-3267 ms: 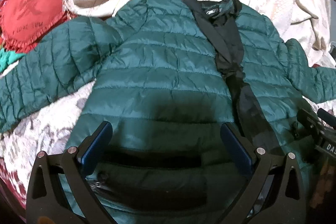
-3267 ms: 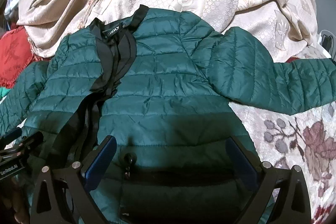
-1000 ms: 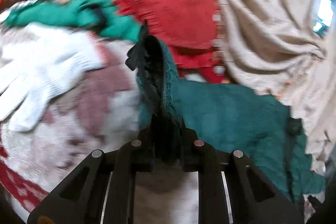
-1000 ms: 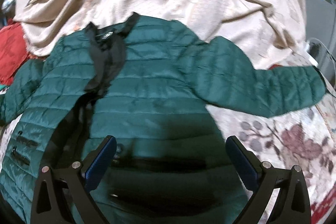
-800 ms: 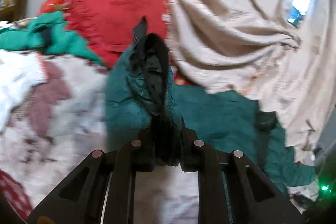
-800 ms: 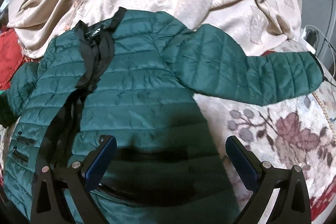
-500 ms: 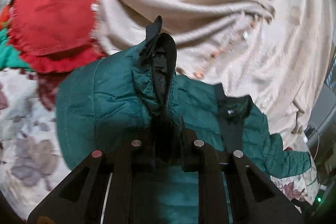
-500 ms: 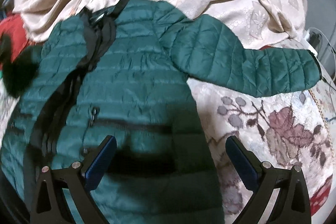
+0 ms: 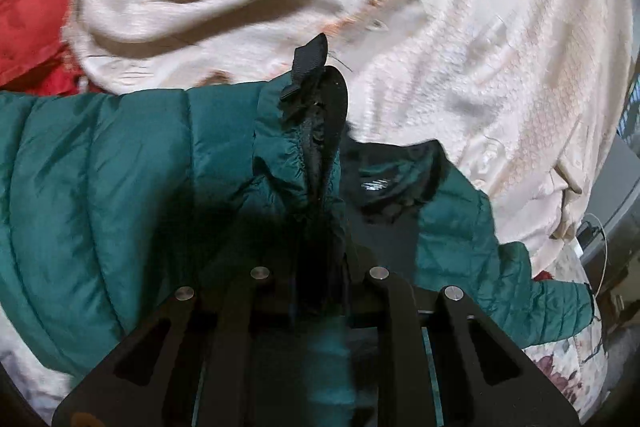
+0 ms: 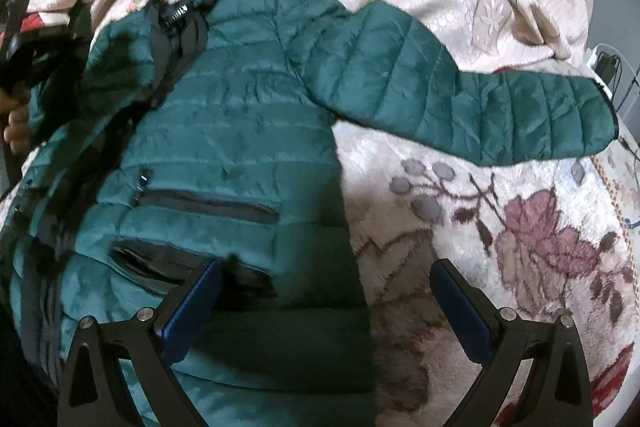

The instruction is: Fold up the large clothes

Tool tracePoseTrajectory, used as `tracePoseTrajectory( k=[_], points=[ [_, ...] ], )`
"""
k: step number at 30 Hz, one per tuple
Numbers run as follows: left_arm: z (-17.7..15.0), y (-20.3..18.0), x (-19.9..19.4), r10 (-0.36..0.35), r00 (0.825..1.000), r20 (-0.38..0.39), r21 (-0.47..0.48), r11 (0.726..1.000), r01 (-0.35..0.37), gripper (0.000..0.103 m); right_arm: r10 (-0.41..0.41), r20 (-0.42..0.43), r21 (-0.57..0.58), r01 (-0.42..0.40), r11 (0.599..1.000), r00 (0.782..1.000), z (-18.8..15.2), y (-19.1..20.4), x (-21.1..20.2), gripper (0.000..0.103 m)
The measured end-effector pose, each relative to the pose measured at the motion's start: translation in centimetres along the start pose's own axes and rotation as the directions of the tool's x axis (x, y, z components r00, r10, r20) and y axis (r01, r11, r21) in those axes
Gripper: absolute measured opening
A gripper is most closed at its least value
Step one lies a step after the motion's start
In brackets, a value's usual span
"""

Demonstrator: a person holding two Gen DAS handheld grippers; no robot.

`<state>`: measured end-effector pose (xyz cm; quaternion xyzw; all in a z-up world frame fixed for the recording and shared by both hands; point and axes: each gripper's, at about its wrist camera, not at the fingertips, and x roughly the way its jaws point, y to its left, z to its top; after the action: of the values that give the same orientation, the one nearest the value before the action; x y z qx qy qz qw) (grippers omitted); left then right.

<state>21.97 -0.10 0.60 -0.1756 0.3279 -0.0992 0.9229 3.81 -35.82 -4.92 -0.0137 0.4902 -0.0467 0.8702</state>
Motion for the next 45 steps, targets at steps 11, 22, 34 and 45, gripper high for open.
tracePoseTrajectory(
  k=[11, 22, 34, 45],
  points=[
    [0.0, -9.3, 3.4, -0.153, 0.987, -0.057, 0.139, 0.977, 0.16, 0.015, 0.056, 0.001, 0.041, -0.056, 0.998, 0.998, -0.1, -1.4, 0.5, 0.103],
    [-0.7, -15.9, 8.1, -0.166, 0.975, -0.15, 0.25, 0.947, 0.2, 0.015, 0.074, -0.034, 0.108, -0.07, 0.992, 0.997, -0.4, -3.5, 1.7, 0.103],
    [-6.1, -26.3, 12.2, -0.317, 0.894, -0.316, 0.339, 0.843, 0.418, 0.009, 0.089, -0.042, 0.117, -0.083, 0.99, 0.995, -0.2, -3.4, 2.3, 0.103],
    [-3.6, -16.6, 7.0, -0.157, 0.963, -0.218, 0.239, 0.948, 0.209, 0.041, 0.106, 0.046, 0.202, -0.113, 0.973, 0.993, 1.9, -2.7, 0.4, 0.103]
  ],
)
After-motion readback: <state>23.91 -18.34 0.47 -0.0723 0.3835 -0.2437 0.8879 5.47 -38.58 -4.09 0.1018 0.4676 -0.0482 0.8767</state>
